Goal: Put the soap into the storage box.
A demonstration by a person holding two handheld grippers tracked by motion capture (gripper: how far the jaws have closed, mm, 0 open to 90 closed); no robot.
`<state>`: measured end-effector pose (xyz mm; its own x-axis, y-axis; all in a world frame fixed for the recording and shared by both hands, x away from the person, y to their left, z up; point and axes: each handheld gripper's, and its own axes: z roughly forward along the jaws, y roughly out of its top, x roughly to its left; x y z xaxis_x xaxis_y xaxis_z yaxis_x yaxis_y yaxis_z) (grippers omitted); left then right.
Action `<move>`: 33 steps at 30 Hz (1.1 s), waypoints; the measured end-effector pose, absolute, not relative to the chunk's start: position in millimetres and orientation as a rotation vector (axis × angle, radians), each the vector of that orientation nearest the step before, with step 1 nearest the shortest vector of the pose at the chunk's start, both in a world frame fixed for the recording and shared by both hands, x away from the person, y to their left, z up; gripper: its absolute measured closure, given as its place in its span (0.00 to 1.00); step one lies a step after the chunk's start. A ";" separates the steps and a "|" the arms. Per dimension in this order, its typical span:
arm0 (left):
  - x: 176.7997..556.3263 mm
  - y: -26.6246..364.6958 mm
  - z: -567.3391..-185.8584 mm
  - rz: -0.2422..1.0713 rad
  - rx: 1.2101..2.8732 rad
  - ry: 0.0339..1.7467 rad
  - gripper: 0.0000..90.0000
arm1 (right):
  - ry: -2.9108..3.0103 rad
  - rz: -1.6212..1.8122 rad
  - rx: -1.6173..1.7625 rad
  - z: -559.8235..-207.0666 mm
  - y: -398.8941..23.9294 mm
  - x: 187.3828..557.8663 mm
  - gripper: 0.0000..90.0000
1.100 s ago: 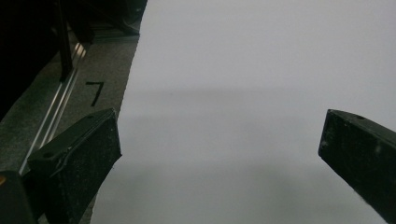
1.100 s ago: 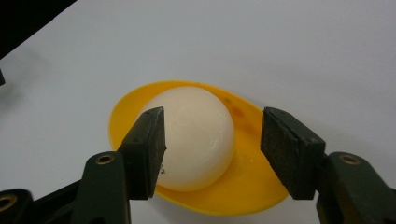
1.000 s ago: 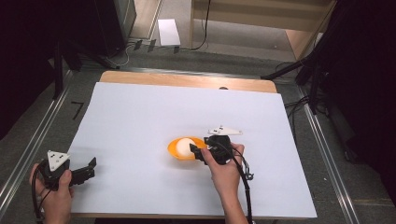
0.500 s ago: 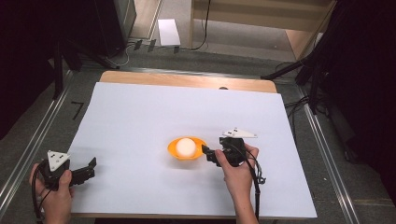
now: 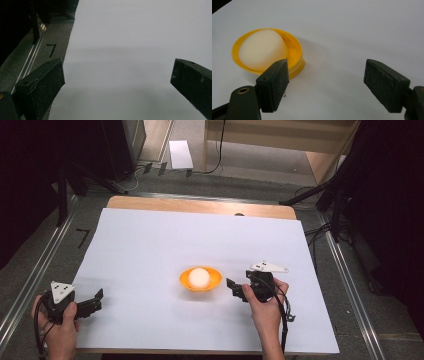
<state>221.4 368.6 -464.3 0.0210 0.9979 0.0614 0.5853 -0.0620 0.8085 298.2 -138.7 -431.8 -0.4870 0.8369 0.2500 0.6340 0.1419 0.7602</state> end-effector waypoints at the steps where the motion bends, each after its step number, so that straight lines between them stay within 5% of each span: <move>1: 221.4 368.6 -464.2 0.894 1.710 1.622 0.00 | 2.181 1.257 1.441 -432.7 -141.0 297.6 0.23; 33: 221.0 368.1 -464.2 0.901 1.708 1.623 0.00 | 2.091 1.167 1.556 -458.6 -212.8 277.6 0.21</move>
